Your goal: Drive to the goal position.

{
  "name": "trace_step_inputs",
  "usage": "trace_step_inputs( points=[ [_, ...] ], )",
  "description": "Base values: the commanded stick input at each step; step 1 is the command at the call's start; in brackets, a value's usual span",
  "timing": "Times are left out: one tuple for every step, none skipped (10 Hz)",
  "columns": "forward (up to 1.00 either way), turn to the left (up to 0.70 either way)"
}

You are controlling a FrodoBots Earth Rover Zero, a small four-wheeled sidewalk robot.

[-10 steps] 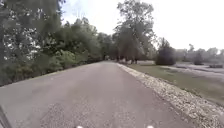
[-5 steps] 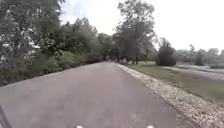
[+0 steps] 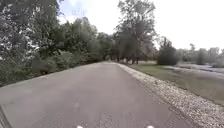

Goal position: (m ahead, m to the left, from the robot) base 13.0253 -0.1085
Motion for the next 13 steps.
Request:
trace_step_inputs(
  points=[
    [0.70,0.28],
    [0.70,0.13],
    [0.70,0.00],
    [0.70,0.00],
    [0.70,0.00],
    [0.70,0.00],
    [0.70,0.00],
    [0.70,0.00],
    [0.70,0.00],
    [0.70,0.00],
    [0.70,0.00],
    [0.70,0.00],
    [0.70,0.00]
  ],
)
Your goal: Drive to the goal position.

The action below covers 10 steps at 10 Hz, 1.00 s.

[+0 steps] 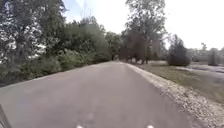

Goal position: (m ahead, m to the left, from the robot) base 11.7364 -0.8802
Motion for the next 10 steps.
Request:
trace_step_inputs(
  points=[
    [0.70,0.00],
    [0.70,0.00],
    [0.70,0.00],
    [0.70,0.00],
    [0.70,0.00],
    [0.70,0.00],
    [0.70,0.00],
    [0.70,0.00],
    [0.70,0.00],
    [0.70,0.00]
  ],
)
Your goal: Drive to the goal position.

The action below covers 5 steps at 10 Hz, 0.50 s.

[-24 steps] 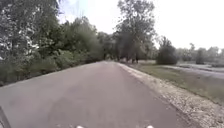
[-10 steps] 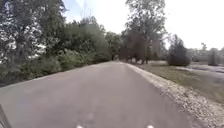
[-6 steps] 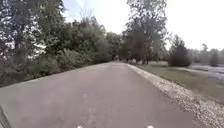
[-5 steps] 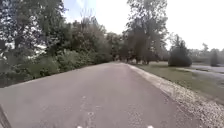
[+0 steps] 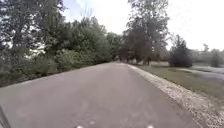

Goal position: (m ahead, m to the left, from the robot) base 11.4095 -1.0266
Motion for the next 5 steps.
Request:
trace_step_inputs(
  points=[
    [0.70,0.00],
    [0.70,0.00],
    [0.70,0.00],
    [0.70,0.00],
    [0.70,0.00]
  ],
)
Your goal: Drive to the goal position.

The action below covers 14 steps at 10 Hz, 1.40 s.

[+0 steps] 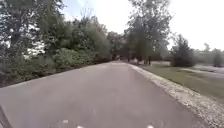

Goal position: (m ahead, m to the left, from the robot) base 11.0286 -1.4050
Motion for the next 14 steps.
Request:
trace_step_inputs(
  points=[
    [0.70,0.00],
    [0.70,0.00],
    [0.70,0.00],
    [0.70,0.00],
    [0.70,0.00],
    [0.70,0.00],
    [0.70,0.00],
    [0.70,0.00],
    [0.70,0.00],
    [0.70,0.00],
    [0.70,0.00],
    [0.70,0.00],
    [0.70,0.00],
    [0.70,0.00]
  ],
)
